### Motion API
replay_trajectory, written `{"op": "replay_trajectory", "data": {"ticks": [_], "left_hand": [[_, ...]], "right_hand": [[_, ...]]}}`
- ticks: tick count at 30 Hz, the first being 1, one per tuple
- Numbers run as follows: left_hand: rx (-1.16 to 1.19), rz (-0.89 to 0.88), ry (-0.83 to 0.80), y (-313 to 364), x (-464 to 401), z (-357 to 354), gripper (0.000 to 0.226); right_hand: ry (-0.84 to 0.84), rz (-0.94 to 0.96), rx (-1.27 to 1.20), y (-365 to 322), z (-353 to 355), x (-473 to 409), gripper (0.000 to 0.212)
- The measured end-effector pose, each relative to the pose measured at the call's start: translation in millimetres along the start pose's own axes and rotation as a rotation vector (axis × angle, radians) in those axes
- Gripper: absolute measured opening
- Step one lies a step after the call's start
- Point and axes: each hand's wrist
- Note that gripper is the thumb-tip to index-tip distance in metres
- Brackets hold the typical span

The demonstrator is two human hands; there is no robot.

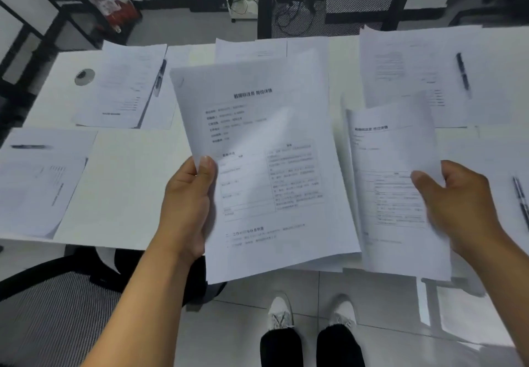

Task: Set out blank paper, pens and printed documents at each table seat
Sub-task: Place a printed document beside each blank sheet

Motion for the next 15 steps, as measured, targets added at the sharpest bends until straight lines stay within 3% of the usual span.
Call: {"op": "replay_trajectory", "data": {"ticks": [6, 15], "left_hand": [[0.075, -0.034, -0.01, 2.8, -3.3, 14.5, 0.025], [-0.001, 0.04, -0.066, -10.1, 0.1, 21.5, 0.025]], "right_hand": [[-0.025, -0.066, 0.018, 14.9, -24.0, 2.2, 0.015], [0.001, -0.064, 0.149, 14.6, -53.1, 7.5, 0.023]]}}
Point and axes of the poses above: each hand's wrist, its own x-axis away from the middle knuckle, its own z-axis out of the back of the hand, y = z × x, and after that the axes turned 3 degrees about -z, right-handed
